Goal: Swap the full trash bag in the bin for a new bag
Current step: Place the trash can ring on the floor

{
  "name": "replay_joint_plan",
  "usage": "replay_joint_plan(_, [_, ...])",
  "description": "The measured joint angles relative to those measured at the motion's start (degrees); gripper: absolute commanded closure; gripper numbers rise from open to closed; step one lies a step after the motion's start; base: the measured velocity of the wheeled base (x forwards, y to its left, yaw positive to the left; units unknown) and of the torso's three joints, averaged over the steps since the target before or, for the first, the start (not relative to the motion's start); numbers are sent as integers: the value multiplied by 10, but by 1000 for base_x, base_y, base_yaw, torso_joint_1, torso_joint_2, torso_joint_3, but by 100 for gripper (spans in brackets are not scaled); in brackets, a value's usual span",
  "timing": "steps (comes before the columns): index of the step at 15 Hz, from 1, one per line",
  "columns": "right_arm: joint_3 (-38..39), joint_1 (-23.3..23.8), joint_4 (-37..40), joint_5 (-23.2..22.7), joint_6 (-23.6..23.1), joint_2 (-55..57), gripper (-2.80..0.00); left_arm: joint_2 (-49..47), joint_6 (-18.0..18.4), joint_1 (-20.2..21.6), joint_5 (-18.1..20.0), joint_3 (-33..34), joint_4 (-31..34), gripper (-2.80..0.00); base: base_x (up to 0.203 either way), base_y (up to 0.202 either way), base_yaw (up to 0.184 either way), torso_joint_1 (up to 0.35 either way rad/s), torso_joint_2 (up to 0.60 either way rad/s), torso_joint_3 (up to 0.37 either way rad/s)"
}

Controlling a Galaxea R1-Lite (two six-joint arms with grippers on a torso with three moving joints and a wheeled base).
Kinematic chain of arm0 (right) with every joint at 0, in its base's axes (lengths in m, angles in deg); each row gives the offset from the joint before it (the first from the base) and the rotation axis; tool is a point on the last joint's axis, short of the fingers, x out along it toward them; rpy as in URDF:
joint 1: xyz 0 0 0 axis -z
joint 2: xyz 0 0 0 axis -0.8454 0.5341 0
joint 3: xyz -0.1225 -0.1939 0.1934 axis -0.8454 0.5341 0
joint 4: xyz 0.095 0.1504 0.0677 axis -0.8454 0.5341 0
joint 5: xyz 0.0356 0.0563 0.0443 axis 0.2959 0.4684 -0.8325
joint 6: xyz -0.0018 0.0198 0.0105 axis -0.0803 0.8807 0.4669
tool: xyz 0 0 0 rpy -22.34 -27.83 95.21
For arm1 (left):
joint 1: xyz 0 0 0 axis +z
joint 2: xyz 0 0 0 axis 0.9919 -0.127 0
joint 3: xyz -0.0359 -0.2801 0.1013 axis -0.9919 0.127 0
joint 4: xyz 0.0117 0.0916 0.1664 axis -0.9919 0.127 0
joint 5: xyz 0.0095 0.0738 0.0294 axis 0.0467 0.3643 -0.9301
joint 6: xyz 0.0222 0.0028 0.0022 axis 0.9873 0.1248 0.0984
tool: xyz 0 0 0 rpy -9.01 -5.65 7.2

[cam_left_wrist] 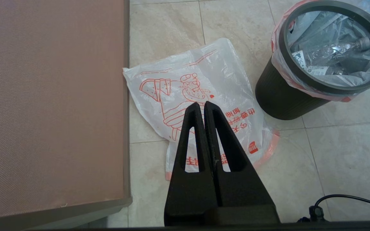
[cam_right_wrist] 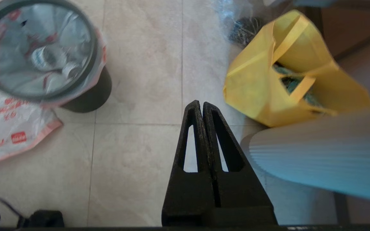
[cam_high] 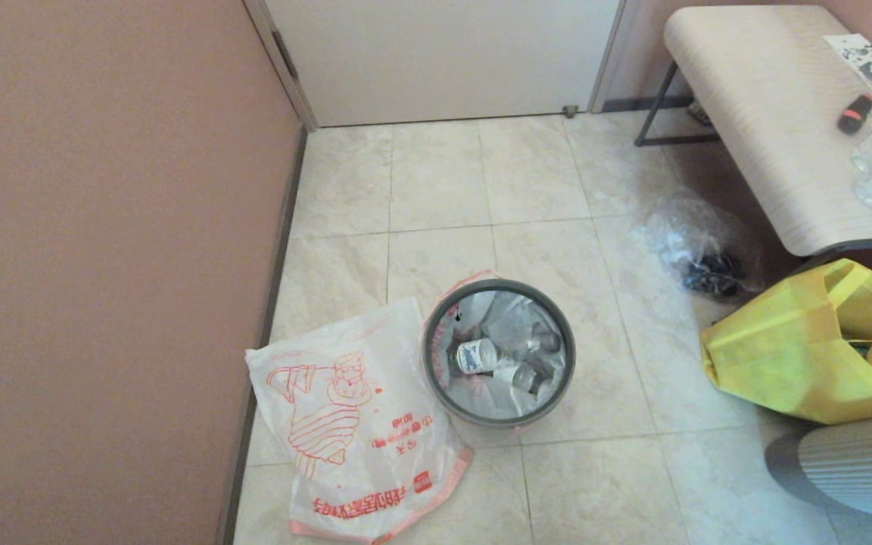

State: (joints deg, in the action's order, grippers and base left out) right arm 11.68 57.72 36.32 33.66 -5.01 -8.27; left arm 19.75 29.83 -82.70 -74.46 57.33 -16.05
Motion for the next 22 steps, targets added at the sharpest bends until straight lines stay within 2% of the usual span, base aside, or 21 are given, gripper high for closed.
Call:
replay_joint_plan(2, [-90,-11,0,9,0,108,0,0,0,0,0,0,0,0,0,0,0,0,0,0])
replay_joint_plan(4, [-179,-43,6,39,1,222,0,0,0,0,0,0,0,0,0,0,0,0,0,0])
replay_joint_plan(7, [-288,-123,10,141,13,403,0,0,0,0,0,0,0,0,0,0,0,0,0,0])
replay_joint_plan(9, [-354,-173,12,205,42,520,0,0,0,0,0,0,0,0,0,0,0,0,0,0])
replay_joint_plan(11, [-416,-207,14,242,80,629,0,0,0,0,0,0,0,0,0,0,0,0,0,0])
replay_joint_plan(13, [-466,-225,15,249,115,716,0,0,0,0,0,0,0,0,0,0,0,0,0,0])
replay_joint_plan(15, [-490,-242,17,224,141,781,0,0,0,0,0,0,0,0,0,0,0,0,0,0])
replay_joint_plan(20, [-490,-277,18,203,148,855,0,0,0,0,0,0,0,0,0,0,0,0,0,0])
replay_joint_plan(21, [-487,-281,17,203,148,861,-280,0,0,0,0,0,0,0,0,0,0,0,0,0])
replay_joint_plan(22, [-486,-283,14,203,149,869,-280,0,0,0,0,0,0,0,0,0,0,0,0,0])
